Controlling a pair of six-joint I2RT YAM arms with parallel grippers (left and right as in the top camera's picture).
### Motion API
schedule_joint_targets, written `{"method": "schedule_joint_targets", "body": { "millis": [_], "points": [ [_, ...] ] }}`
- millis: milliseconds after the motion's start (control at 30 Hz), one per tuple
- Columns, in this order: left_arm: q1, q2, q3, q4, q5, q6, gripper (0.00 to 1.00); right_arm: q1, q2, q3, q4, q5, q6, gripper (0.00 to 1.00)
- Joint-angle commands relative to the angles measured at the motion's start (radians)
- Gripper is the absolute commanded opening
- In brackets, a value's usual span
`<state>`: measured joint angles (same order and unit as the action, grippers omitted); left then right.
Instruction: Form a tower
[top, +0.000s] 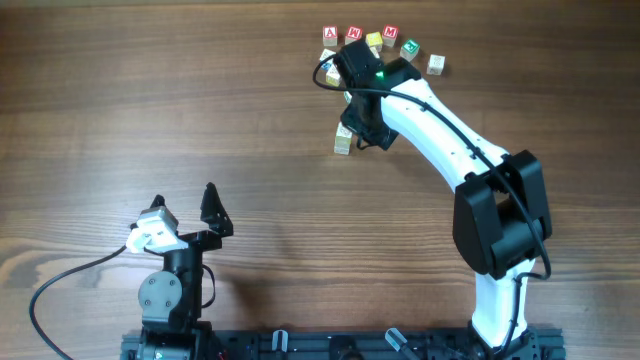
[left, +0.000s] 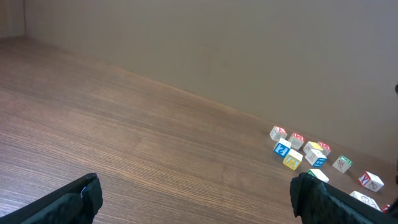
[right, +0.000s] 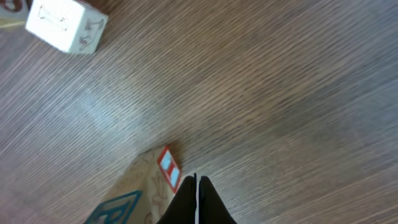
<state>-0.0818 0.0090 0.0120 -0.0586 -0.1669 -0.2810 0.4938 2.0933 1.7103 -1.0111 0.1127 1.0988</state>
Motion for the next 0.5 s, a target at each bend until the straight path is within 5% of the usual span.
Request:
{"method": "schedule_joint_targets", "body": {
  "millis": [0,467],
  "points": [
    [0.005,-0.002,-0.006,0.003,-0.006,0.019,1.00,-0.001,-0.005,0.000,0.016,-0.053,-0.027,0.04],
    [0.005,-0.002,-0.006,0.003,-0.006,0.019,1.00,-0.001,-0.005,0.000,0.063,-0.051,-0.104,0.04]
  ]
}}
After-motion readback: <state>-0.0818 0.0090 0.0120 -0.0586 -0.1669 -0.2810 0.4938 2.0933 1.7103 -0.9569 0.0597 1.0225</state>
